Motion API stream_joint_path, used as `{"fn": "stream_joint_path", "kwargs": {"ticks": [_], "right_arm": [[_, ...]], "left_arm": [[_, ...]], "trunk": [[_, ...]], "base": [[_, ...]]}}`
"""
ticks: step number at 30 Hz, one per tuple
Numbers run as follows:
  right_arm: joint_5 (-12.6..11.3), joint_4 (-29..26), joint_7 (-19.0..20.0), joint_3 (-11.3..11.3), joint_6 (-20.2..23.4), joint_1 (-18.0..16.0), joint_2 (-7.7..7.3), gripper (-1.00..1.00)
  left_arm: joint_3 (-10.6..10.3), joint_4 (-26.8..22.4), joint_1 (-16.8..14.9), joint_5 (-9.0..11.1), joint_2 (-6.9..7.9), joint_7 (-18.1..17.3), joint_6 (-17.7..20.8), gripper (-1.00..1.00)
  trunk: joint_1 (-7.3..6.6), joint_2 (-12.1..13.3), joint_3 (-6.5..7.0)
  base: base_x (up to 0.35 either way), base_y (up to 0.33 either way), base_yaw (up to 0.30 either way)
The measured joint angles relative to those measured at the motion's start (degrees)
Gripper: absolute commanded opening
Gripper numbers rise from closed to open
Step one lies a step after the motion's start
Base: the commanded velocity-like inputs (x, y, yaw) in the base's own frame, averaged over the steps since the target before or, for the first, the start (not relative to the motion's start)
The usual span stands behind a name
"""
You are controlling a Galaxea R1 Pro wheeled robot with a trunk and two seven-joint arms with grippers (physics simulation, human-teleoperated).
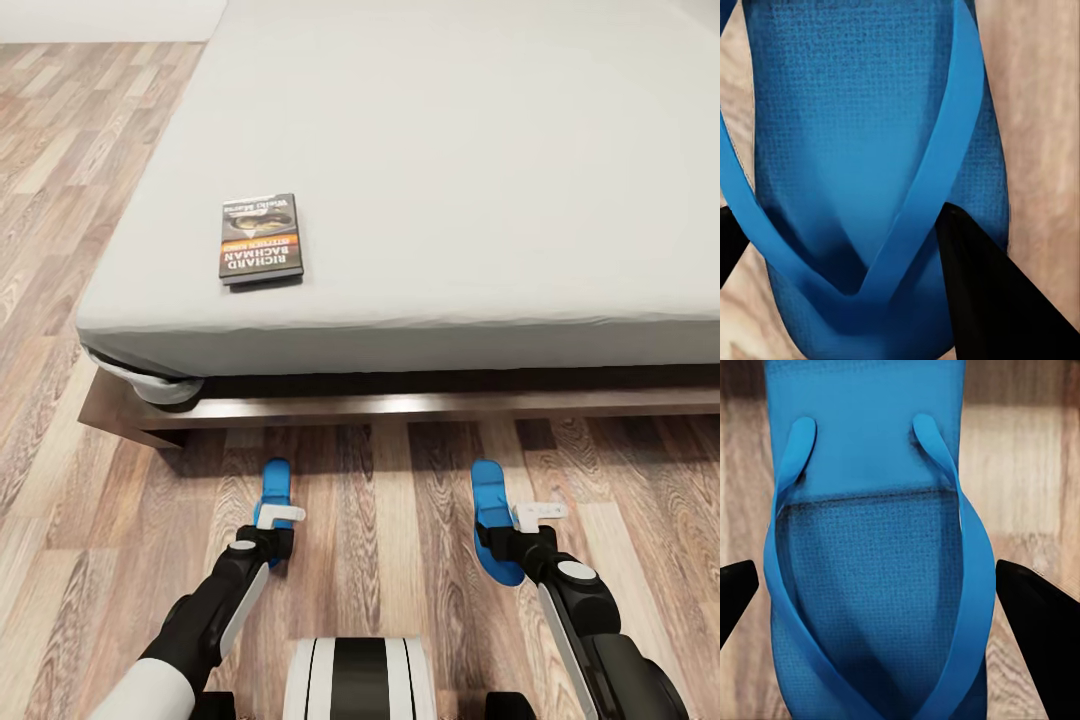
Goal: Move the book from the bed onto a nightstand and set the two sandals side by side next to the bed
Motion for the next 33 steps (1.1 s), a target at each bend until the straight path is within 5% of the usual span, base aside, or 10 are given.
{"fn": "stream_joint_path", "kwargs": {"ticks": [15, 33], "right_arm": [[0.01, 0.14, -0.19, 0.0, -0.01, 0.0, 0.03, -1.0], [0.02, 0.15, -0.22, -0.05, -0.09, 0.0, 0.06, -1.0]], "left_arm": [[-0.94, 0.24, 0.01, 0.04, -0.38, 0.47, -0.03, -1.0], [-1.16, -0.21, 0.01, -0.02, -0.3, 0.61, -0.02, -1.0]], "trunk": [[0.02, -0.02, -0.23], [0.46, -0.24, -4.0]], "base": [[0.052, 0.0, 0.0], [0.0, 0.0, 0.0]]}}
